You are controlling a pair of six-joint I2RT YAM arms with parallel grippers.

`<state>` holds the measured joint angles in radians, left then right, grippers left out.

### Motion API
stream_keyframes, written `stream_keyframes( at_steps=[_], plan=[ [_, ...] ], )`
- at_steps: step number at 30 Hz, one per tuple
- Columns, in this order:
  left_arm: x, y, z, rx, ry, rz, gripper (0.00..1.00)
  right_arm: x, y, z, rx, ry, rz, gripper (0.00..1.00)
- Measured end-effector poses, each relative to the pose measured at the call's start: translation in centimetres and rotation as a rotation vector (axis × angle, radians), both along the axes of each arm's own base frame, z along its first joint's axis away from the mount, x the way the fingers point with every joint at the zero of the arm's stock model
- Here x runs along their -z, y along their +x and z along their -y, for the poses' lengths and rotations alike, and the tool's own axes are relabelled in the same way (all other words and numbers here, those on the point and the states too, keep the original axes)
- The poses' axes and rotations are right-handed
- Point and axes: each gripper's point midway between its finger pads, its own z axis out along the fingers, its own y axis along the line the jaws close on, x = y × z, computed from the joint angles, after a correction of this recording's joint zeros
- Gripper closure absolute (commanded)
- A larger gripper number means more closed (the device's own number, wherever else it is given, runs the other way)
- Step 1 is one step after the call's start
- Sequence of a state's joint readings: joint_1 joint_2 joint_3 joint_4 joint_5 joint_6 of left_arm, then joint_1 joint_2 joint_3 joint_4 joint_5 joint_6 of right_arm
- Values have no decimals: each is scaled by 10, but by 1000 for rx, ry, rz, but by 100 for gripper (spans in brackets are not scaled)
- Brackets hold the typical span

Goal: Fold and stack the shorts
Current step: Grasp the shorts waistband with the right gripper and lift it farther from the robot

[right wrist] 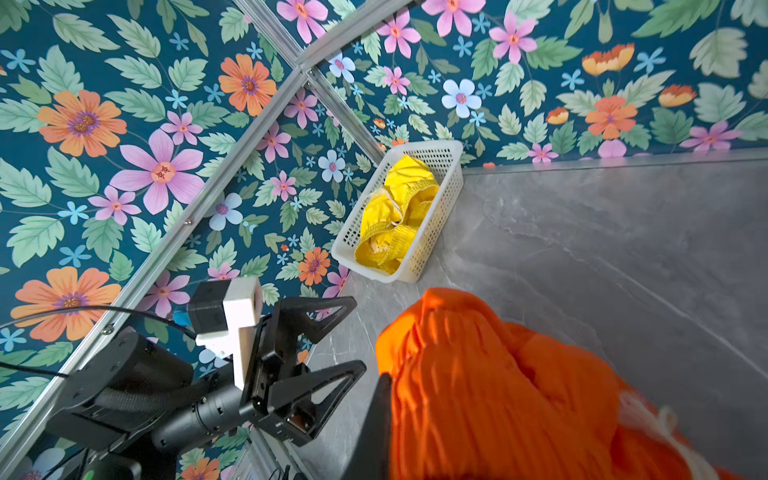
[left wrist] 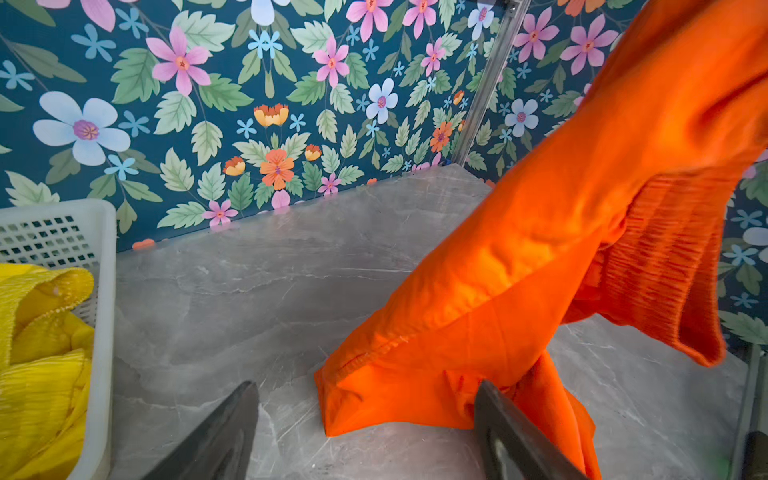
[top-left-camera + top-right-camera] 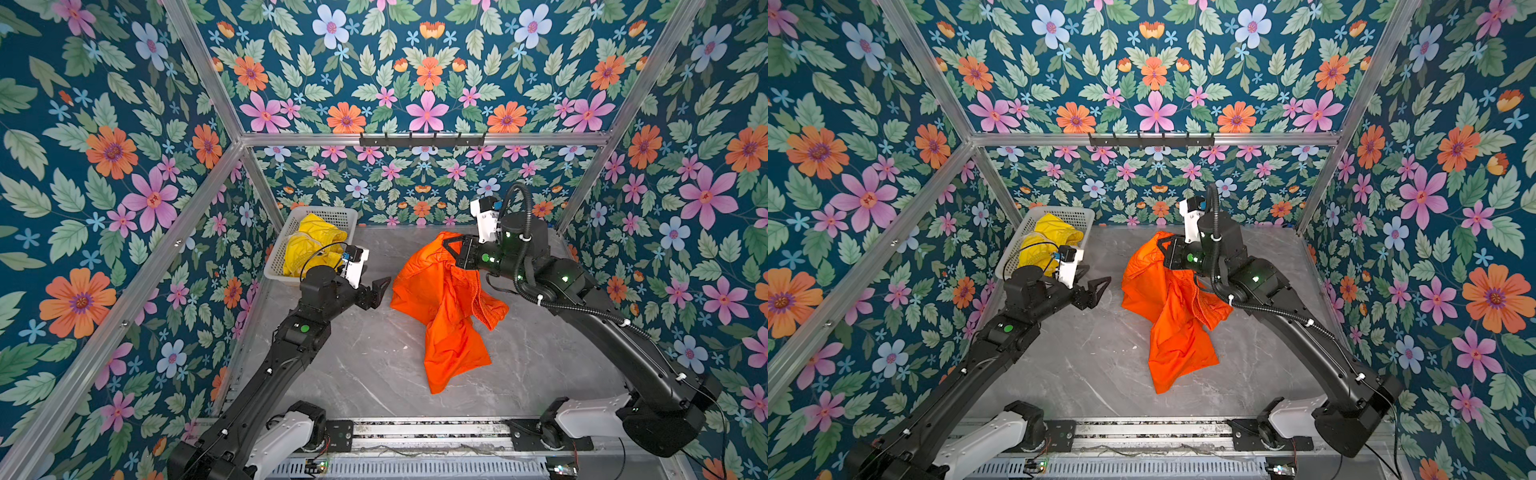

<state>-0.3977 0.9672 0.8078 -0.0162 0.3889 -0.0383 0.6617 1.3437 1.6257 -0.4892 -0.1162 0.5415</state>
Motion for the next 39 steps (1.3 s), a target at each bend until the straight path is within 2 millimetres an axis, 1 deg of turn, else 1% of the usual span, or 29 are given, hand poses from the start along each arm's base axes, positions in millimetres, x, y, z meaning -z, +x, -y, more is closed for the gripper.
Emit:
stream_keyframes(
  at_steps=[5, 7, 10, 12, 14, 20, 25, 27, 29, 32, 35, 37, 39],
  plan=[
    [9, -8, 6, 65, 40, 21, 22, -36, -2, 8, 13, -1, 71, 100],
    [14, -12, 8, 94, 53, 31, 24, -46, -2, 13, 22, -5, 92, 100],
    [24, -15, 10, 124, 75, 50, 28, -53, 0, 21, 37, -13, 108, 100],
    [34, -17, 13, 150, 92, 67, 32, -54, 3, 28, 54, -22, 106, 100],
    [46, -19, 15, 177, 110, 80, 34, -54, 5, 33, 60, -23, 100, 100],
    [76, -25, 23, 220, 131, 114, 31, -48, 3, 36, 42, -34, 73, 100],
    [105, -32, 34, 267, 153, 122, 29, -48, 0, 32, 10, -29, 63, 100],
    [114, -31, 36, 271, 166, 129, 28, -46, 1, 32, 7, -33, 58, 100],
    [120, -28, 35, 249, 170, 142, 28, -44, 0, 32, -1, -42, 49, 100],
    [126, -15, 25, 156, 192, 167, 27, -45, -1, 32, -13, -41, 48, 100],
    [125, 0, 17, 75, 205, 203, 25, -50, -4, 31, -25, -33, 58, 100],
    [130, 9, 16, 47, 228, 215, 25, -52, -6, 30, -37, -29, 63, 100],
    [139, 18, 19, 49, 256, 208, 25, -55, -7, 29, -47, -24, 66, 100]
  ],
)
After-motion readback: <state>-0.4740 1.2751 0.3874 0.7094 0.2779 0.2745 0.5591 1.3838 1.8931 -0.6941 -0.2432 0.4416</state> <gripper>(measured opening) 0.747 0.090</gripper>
